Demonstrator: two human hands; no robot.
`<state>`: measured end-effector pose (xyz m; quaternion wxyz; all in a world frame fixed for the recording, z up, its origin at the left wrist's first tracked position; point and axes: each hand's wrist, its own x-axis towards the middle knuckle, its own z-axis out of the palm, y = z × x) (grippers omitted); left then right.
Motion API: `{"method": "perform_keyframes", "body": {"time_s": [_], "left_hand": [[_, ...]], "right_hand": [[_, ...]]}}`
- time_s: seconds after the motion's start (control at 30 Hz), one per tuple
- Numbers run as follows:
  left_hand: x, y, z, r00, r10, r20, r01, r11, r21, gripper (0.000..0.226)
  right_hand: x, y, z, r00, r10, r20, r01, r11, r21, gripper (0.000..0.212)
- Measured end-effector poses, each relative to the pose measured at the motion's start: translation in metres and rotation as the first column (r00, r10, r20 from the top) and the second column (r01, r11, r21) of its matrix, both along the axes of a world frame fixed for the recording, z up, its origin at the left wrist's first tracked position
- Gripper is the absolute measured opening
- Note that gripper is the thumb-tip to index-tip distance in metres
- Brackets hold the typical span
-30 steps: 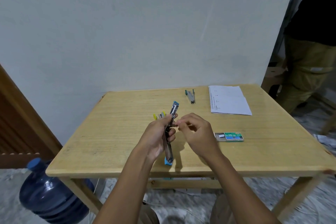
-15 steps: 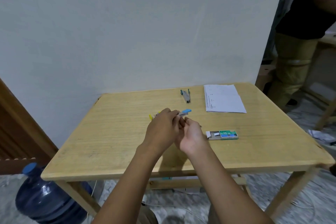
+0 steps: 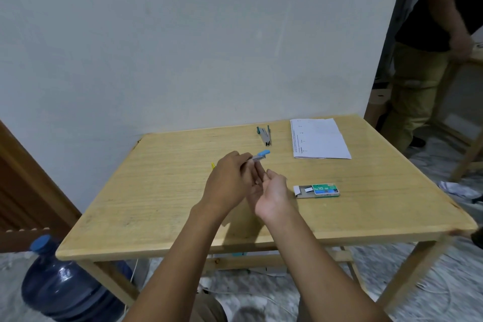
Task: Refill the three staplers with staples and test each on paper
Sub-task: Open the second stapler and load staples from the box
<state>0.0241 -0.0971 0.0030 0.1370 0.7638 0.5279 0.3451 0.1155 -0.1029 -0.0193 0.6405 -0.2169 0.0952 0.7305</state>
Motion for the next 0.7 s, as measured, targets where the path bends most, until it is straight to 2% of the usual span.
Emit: {"method": "perform_keyframes", "body": {"time_s": [0.1, 0.17, 0.23, 0.27, 0.3, 0.33, 0.37, 0.4, 0.43, 0.47, 0.53, 0.7], "left_hand": [[-0.002, -0.003, 0.000, 0.987, 0.006, 0.158, 0.007, 0.997, -0.080, 0.029], [-0.006, -0.002, -0.003, 0.952, 0.071, 0.298, -0.017, 0.984, -0.179, 0.033], [-0.010, -0.001, -0.009, 0.901, 0.157, 0.405, -0.031, 0.953, -0.301, 0.033], [-0.012, 0.000, -0.012, 0.881, 0.192, 0.432, -0.031, 0.935, -0.354, 0.032], [-0.012, 0.000, -0.015, 0.872, 0.213, 0.441, -0.028, 0.920, -0.390, 0.031], [-0.012, -0.001, -0.019, 0.872, 0.221, 0.436, -0.025, 0.911, -0.411, 0.030], [-0.011, -0.002, -0.022, 0.879, 0.220, 0.423, -0.024, 0.906, -0.422, 0.030], [-0.009, -0.003, -0.025, 0.890, 0.220, 0.400, -0.030, 0.903, -0.429, 0.029], [-0.007, -0.004, -0.027, 0.903, 0.218, 0.370, -0.039, 0.899, -0.436, 0.028], [-0.004, -0.004, -0.030, 0.916, 0.216, 0.339, -0.047, 0.895, -0.443, 0.027], [0.001, -0.002, -0.037, 0.936, 0.204, 0.287, -0.054, 0.889, -0.455, 0.026], [0.009, 0.002, -0.049, 0.972, 0.202, 0.121, -0.127, 0.883, -0.451, 0.030]], "right_hand": [[0.002, 0.001, -0.004, 0.997, 0.019, 0.074, -0.021, 1.000, 0.015, 0.033], [0.010, 0.002, -0.006, 0.988, -0.002, 0.154, -0.001, 1.000, 0.020, 0.027], [0.025, 0.007, -0.006, 0.942, -0.063, 0.328, 0.050, 0.998, 0.047, 0.027], [0.035, 0.009, -0.005, 0.867, -0.089, 0.490, 0.061, 0.996, 0.073, 0.028], [0.045, 0.012, -0.004, 0.729, -0.102, 0.676, 0.048, 0.994, 0.098, 0.029], [0.055, 0.014, -0.003, 0.525, -0.106, 0.844, 0.017, 0.993, 0.113, 0.030], [0.064, 0.016, -0.002, 0.277, -0.101, 0.955, -0.027, 0.993, 0.113, 0.031], [0.073, 0.018, -0.002, 0.033, -0.093, 0.995, -0.079, 0.992, 0.095, 0.032], [0.080, 0.022, -0.002, -0.168, -0.077, 0.983, -0.129, 0.990, 0.056, 0.033], [0.085, 0.026, -0.003, -0.314, -0.052, 0.948, -0.177, 0.984, -0.004, 0.035], [0.092, 0.034, -0.006, -0.478, 0.008, 0.878, -0.245, 0.959, -0.142, 0.037], [0.093, 0.040, -0.011, -0.653, -0.014, 0.757, -0.375, 0.874, -0.308, 0.039]]}}
